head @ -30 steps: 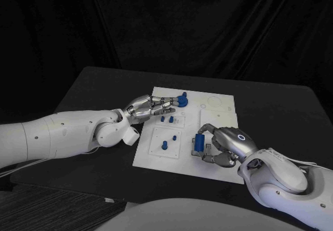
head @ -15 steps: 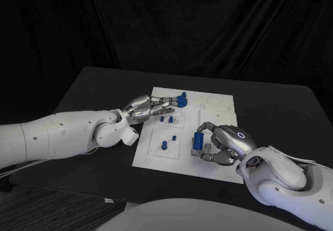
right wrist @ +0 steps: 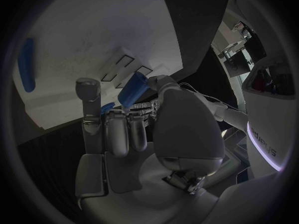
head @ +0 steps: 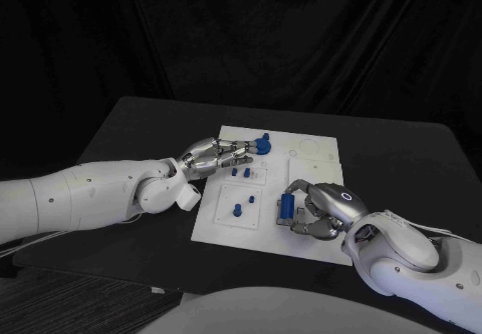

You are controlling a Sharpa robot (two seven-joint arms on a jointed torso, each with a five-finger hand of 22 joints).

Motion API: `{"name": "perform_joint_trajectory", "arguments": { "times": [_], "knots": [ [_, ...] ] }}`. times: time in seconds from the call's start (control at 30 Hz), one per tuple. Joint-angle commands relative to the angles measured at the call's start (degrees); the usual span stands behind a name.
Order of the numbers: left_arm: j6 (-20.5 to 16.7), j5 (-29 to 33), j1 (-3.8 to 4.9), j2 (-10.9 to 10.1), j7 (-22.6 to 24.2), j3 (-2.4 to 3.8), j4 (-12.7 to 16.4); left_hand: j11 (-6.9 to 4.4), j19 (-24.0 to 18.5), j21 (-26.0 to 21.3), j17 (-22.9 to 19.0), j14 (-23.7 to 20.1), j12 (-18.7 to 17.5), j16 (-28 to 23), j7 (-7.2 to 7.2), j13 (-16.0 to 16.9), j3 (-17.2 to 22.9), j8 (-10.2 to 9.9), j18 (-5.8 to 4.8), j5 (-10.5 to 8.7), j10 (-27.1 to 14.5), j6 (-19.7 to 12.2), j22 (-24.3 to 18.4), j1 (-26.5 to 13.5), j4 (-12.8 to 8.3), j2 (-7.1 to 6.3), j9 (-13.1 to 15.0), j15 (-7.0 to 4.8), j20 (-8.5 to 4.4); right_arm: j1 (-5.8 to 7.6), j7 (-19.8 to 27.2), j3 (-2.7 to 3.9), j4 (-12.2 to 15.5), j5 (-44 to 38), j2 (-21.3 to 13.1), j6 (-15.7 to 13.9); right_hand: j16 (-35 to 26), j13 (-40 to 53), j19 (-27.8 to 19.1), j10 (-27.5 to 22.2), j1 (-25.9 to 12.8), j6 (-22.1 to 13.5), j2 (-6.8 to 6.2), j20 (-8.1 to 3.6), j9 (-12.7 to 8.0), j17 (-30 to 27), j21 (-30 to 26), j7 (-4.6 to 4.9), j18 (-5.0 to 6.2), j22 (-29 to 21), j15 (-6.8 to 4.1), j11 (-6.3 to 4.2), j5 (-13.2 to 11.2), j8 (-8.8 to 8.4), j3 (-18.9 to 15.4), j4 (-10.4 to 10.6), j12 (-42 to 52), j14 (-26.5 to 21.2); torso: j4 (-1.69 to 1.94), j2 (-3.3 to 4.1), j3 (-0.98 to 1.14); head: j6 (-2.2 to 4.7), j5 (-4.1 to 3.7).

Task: Assemble the parts on the task board

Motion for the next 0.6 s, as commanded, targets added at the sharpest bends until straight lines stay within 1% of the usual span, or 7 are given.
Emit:
{"name": "perform_joint_trajectory", "arguments": {
  "times": [0.03, 0.1, 0.37, 0.43, 0.6],
  "knots": [
    [0.8, 0.2, -0.09, 0.0, 0.7, 0.05, 0.1, 0.67, 0.5, 0.5, 0.7, 0.5, 1.2, 1.2, 0.27, 0.5, 3.7, 1.1, -2.38, 1.10, -0.2, 0.1, 1.0, 0.8, -0.4, -0.16, 0.7, 0.32, 0.03, -0.18, -0.4, 0.02, -0.1, 0.3, 0.1, 1.4, 0.3, 15.2, 0.5, 6.3, -2.1, 9.1, 2.50, 0.28, 4.0, 8.7, 0.6, -0.50, 2.27, 5.6, 0.52, 0.26, 2.6, 2.43, 6.5, 0.3, 0.7, 4.5, 0.01, 0.02, 0.00, 0.01, -0.06],
    [0.8, 0.2, -0.09, 0.0, 0.6, 0.05, 0.1, 0.67, 0.5, 0.5, 0.7, 0.5, 1.2, 1.2, 0.27, 0.5, 3.7, 1.1, -2.38, 1.10, -0.2, 0.1, 1.0, 0.8, -0.4, -0.16, 0.7, 0.32, 0.03, -0.20, -0.5, 0.02, -0.1, 0.3, 0.2, 1.5, 0.3, 15.2, 0.5, 6.3, -2.1, 9.1, 2.51, 0.28, 4.0, 8.7, 0.7, -0.49, 2.26, 5.6, 0.53, 0.27, 2.5, 2.37, 6.5, 0.3, 0.7, 4.5, 0.01, 0.04, -0.03, 0.01, -0.12],
    [0.9, 0.2, -0.11, 0.1, 0.5, 0.05, 0.0, 0.69, 0.5, 0.5, 0.7, 0.5, 1.2, 1.2, 0.29, 0.5, 3.8, 1.1, -2.41, 1.11, -0.2, 0.2, 1.0, 0.8, -0.5, -0.18, 0.7, 0.34, 0.02, -0.27, -0.7, 0.02, 0.2, 0.3, 0.4, 1.9, 0.3, 15.2, 0.5, 6.3, -2.6, 9.3, 2.64, 0.37, 3.8, 8.6, 0.6, -0.39, 2.27, 5.6, 0.63, 0.38, 2.3, 1.68, 6.6, 0.5, 0.7, 4.5, 0.06, -0.04, 0.00, 0.01, -0.09],
    [0.9, 0.2, -0.12, 0.1, 0.5, 0.05, 0.0, 0.69, 0.5, 0.5, 0.7, 0.5, 1.2, 1.2, 0.29, 0.5, 3.8, 1.1, -2.41, 1.11, -0.2, 0.2, 1.0, 0.8, -0.5, -0.18, 0.7, 0.34, 0.02, -0.28, -0.7, 0.02, 0.3, 0.3, 0.4, 2.0, 0.2, 15.2, 0.4, 6.3, -3.3, 9.6, 2.83, 0.44, 3.6, 8.6, 0.7, -0.33, 2.26, 5.6, 0.69, 0.45, 2.1, 1.07, 6.6, 0.5, 0.7, 4.5, 0.02, -0.04, 0.02, 0.01, -0.04],
    [1.0, 0.2, -0.12, 0.1, 0.4, 0.05, 0.0, 0.69, 0.5, 0.5, 0.7, 0.5, 1.2, 1.2, 0.29, 0.5, 3.8, 1.1, -2.41, 1.11, -0.2, 0.2, 1.0, 0.8, -0.5, -0.18, 0.7, 0.34, 0.02, -0.32, -0.9, 0.02, 0.4, 0.6, 0.5, 2.2, 0.2, 15.2, 0.4, 6.3, -3.8, 9.7, 2.99, 0.50, 3.4, 8.6, 0.6, -0.30, 2.29, 5.6, 0.74, 0.49, 1.8, 0.49, 6.6, 0.5, 0.7, 4.5, 0.02, -0.01, 0.02, 0.01, -0.04]
  ]
}}
